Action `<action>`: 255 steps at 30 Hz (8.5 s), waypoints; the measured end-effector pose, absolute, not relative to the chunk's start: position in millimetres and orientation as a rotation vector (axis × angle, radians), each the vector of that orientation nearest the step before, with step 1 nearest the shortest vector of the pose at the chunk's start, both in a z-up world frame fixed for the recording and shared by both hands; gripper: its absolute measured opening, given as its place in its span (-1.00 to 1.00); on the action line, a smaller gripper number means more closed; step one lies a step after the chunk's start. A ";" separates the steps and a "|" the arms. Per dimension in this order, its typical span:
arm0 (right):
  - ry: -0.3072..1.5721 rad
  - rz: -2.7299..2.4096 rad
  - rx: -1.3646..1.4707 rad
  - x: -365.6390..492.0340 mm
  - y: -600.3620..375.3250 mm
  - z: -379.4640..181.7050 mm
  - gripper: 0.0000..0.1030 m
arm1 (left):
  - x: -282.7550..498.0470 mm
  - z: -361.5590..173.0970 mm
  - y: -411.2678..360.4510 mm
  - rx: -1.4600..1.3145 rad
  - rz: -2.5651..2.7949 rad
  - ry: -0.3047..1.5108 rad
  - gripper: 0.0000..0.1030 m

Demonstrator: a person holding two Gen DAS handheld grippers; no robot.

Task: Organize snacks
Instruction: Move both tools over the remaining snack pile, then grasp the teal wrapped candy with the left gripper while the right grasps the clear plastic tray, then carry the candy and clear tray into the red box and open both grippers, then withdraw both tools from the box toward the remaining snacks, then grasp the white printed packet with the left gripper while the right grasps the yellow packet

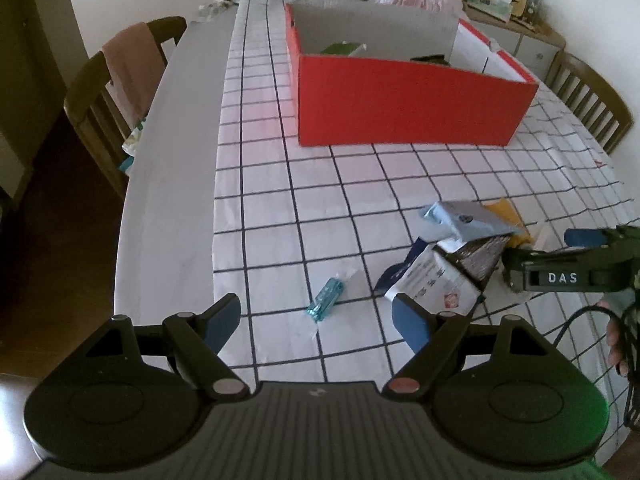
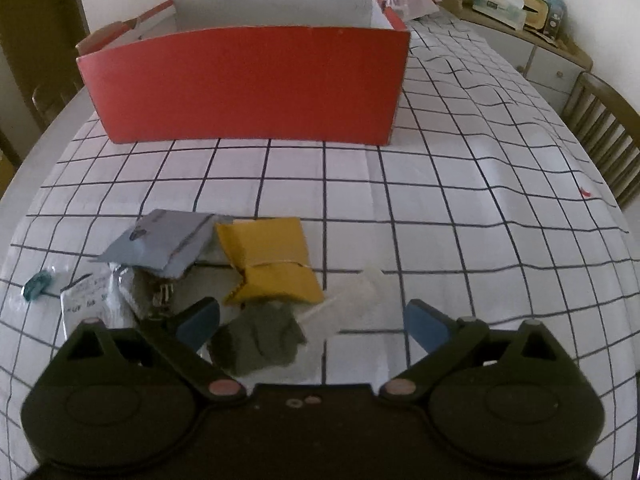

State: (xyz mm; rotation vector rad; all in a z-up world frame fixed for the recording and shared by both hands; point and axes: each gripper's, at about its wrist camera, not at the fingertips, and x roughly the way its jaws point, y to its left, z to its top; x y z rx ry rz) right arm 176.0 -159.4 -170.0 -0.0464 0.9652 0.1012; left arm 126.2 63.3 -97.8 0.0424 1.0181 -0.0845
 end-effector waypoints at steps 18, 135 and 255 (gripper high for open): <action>0.926 0.220 -0.093 137.9 -193.9 -171.5 0.17 | 144.1 -121.5 56.7 0.097 -0.127 1.078 0.10; 0.806 0.311 -0.042 365.7 -177.2 -85.2 -0.27 | 378.7 -60.7 -25.9 0.054 -0.029 1.031 -0.76; 0.930 0.438 -0.158 183.2 -196.5 -140.8 0.78 | 163.0 -132.0 -8.3 -0.177 0.097 1.159 0.57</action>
